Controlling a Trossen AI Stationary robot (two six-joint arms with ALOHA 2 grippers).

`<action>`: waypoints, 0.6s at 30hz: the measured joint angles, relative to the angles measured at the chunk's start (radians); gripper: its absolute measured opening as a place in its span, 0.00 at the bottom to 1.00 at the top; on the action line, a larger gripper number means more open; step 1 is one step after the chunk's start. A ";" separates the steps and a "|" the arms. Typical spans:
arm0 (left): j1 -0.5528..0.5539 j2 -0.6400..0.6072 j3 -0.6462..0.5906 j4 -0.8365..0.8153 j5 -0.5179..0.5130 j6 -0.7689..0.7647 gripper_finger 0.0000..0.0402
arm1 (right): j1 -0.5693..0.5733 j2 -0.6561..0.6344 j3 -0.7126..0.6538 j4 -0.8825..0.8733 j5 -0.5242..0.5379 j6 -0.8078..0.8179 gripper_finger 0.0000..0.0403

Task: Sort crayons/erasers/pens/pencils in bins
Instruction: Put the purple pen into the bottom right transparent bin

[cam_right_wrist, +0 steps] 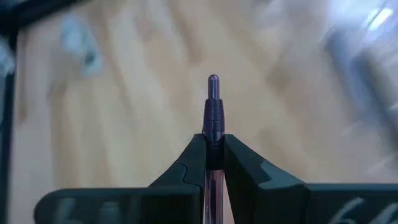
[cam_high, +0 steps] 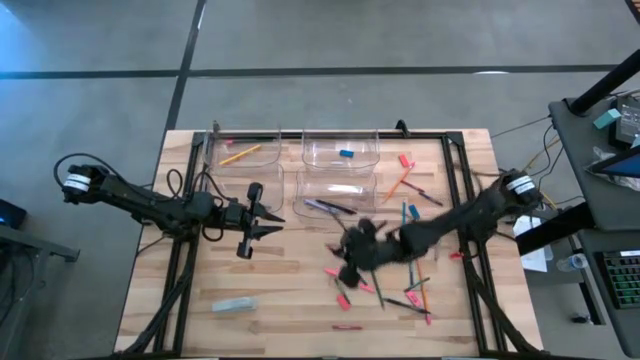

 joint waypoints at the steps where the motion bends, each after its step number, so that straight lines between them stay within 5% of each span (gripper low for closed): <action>1: 0.000 0.000 0.000 0.000 0.000 0.000 0.14 | -0.029 -0.014 0.005 -0.011 0.005 -0.042 0.07; 13: 0.000 0.000 -0.001 -0.017 -0.003 0.000 0.14 | -0.350 -0.017 0.022 -0.065 -0.024 -0.465 0.07; 18: 0.000 0.000 -0.002 -0.023 -0.005 -0.023 0.14 | -0.385 0.001 0.022 -0.068 -0.027 -0.491 0.17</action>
